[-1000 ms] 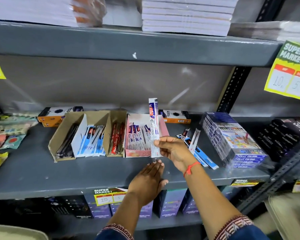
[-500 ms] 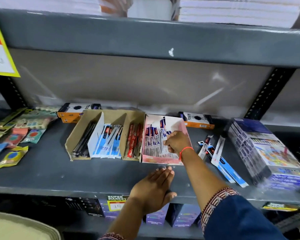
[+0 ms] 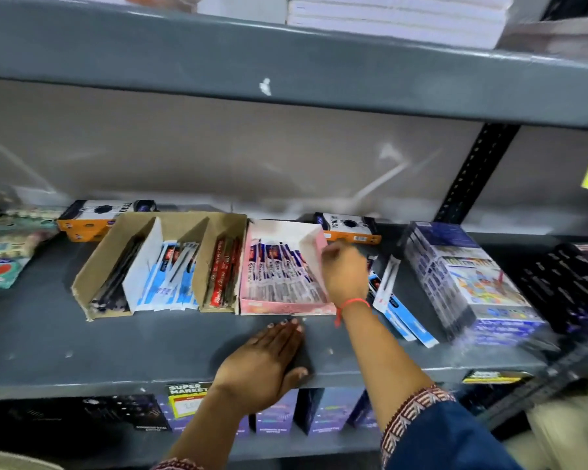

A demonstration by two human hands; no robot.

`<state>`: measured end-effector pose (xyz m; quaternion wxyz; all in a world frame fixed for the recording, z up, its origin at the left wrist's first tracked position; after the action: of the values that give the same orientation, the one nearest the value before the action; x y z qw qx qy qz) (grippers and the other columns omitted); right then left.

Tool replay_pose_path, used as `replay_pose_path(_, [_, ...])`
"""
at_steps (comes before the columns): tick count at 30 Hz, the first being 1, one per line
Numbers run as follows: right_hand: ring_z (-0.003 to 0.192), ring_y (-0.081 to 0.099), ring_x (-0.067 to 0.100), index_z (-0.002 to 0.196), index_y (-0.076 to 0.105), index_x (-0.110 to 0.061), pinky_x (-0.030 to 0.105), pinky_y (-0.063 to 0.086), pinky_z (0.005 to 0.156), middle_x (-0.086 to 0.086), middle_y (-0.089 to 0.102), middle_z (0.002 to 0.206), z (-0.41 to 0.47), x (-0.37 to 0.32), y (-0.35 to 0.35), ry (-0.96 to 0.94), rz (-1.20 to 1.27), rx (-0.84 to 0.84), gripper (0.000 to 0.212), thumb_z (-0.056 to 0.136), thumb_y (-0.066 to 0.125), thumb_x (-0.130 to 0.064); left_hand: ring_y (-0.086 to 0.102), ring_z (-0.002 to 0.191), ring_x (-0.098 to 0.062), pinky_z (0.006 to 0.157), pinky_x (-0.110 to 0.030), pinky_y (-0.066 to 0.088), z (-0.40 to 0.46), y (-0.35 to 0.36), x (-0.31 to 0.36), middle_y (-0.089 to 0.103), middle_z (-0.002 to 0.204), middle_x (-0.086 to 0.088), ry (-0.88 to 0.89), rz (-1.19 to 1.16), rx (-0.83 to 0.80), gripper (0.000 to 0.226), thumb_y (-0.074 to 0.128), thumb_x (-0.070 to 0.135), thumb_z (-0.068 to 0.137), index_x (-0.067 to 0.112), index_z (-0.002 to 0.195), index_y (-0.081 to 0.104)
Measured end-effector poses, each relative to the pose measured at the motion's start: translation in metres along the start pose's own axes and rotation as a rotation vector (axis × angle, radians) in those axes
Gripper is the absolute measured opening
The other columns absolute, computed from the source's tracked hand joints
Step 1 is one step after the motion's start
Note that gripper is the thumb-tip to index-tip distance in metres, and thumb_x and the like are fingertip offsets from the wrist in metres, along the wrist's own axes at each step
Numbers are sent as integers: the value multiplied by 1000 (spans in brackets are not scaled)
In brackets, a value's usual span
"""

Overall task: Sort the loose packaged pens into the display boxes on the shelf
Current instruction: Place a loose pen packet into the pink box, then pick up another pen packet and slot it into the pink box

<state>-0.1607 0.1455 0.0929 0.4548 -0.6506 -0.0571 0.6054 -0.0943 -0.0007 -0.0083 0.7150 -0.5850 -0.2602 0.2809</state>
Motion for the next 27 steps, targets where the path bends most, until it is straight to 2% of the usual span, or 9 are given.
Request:
replay_pose_path(2, [100, 64, 38, 96, 68, -4, 38, 49, 88, 23, 69, 106, 4, 31, -43, 47, 80, 218, 22, 88, 50, -12, 58, 112, -15, 91, -33, 45, 0, 0, -2, 61, 125, -2, -19, -13, -8, 70, 6, 52, 96, 13, 123, 57])
replay_pose_path(3, [102, 63, 39, 99, 66, -2, 39, 48, 88, 24, 67, 108, 7, 50, -54, 102, 34, 219, 21, 88, 50, -12, 58, 112, -14, 92, -31, 45, 0, -1, -1, 61, 125, -1, -16, -6, -6, 69, 6, 52, 96, 13, 123, 57])
replay_pose_path(6, [108, 60, 40, 109, 62, 1, 40, 49, 91, 26, 64, 115, 14, 103, -46, 261, -188, 11, 31, 86, 52, -17, 59, 109, -12, 98, -25, 38, 2, -8, 3, 64, 120, 1, -24, -14, 22, 70, 6, 50, 97, 15, 119, 61])
replay_pose_path(8, [113, 56, 40, 114, 62, 3, 40, 46, 95, 24, 60, 121, 10, 113, -40, 286, -268, -65, 37, 87, 54, -22, 63, 103, -12, 90, -23, 45, 7, -13, 6, 68, 113, 0, -77, -1, 60, 74, 4, 49, 96, 15, 112, 67])
replay_pose_path(10, [116, 54, 40, 115, 61, 4, 39, 45, 95, 23, 58, 124, 10, 113, -38, 272, -313, -83, 36, 87, 52, -18, 65, 100, -14, 80, -28, 52, 11, -13, 9, 70, 109, -1, -128, 1, 75, 76, 2, 48, 97, 13, 107, 69])
replay_pose_path(14, [115, 56, 37, 113, 62, 1, 37, 48, 91, 22, 61, 122, 18, 113, -36, 280, -352, -120, 35, 84, 54, -16, 64, 102, -17, 82, -32, 52, 13, -11, 10, 69, 111, -4, -155, -1, 102, 75, 3, 46, 97, 11, 110, 68])
replay_pose_path(19, [116, 56, 34, 117, 61, -4, 37, 49, 91, 18, 61, 124, 27, 101, -32, 240, -456, -178, 41, 85, 58, -29, 65, 101, -16, 80, -30, 52, 13, -15, 10, 69, 110, -3, -177, -25, 96, 75, 3, 45, 96, 11, 109, 68])
replay_pose_path(23, [119, 54, 36, 119, 59, -4, 39, 50, 92, 19, 58, 126, 27, 96, -27, 230, -504, -199, 35, 87, 49, -13, 65, 98, -15, 78, -27, 52, 12, -18, 11, 70, 107, -2, -185, -46, 86, 74, 4, 45, 96, 12, 107, 69])
replay_pose_path(27, [125, 46, 32, 130, 51, -5, 37, 47, 95, 16, 49, 134, 26, 92, -19, 219, -594, -246, 41, 90, 43, -13, 65, 99, -14, 78, -27, 52, 12, -19, 11, 70, 108, -1, -192, -51, 77, 74, 3, 45, 96, 13, 108, 69])
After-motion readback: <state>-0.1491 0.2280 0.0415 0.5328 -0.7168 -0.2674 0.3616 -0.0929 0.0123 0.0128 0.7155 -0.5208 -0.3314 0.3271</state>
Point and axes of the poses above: each hand's wrist, its own z-axis towards the middle knuckle, its own y-axis out of the palm, x = y × z, the point moved 9 cm from there along z, towards the middle knuckle
